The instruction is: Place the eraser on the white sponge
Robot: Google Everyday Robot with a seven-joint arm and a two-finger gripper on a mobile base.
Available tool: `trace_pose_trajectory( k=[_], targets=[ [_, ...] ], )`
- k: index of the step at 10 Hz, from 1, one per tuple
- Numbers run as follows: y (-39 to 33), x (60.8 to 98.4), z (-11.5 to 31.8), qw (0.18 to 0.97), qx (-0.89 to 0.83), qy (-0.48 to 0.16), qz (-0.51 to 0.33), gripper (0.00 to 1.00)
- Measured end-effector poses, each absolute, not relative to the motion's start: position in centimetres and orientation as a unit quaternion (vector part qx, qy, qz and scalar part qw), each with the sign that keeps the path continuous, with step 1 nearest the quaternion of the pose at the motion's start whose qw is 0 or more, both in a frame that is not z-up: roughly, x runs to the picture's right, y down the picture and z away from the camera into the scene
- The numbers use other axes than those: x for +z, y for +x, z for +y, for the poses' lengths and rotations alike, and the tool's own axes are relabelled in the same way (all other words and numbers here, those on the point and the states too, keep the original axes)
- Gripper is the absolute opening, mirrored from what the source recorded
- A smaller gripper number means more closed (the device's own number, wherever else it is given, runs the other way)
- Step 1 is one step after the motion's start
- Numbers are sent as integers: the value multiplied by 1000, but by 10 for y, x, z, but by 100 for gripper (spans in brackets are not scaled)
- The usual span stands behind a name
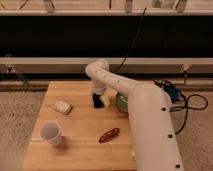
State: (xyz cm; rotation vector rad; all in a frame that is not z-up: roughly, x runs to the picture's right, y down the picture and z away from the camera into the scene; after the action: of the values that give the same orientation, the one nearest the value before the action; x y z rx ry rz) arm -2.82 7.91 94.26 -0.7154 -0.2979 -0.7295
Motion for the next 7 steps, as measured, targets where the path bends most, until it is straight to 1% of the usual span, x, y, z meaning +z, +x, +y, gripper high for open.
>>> trace_pose_trajectory(
  k=[1,4,5,6,7],
  targets=[
    [-28,945,80,862,-346,-341,-143,73],
    [-33,947,83,861,-346,-342,-145,72],
    [-32,948,83,861,-346,-342,-145,68],
    [-32,949,83,862,-345,-342,-144,59],
    [-33,950,85,862,-342,-344,-143,47]
  ],
)
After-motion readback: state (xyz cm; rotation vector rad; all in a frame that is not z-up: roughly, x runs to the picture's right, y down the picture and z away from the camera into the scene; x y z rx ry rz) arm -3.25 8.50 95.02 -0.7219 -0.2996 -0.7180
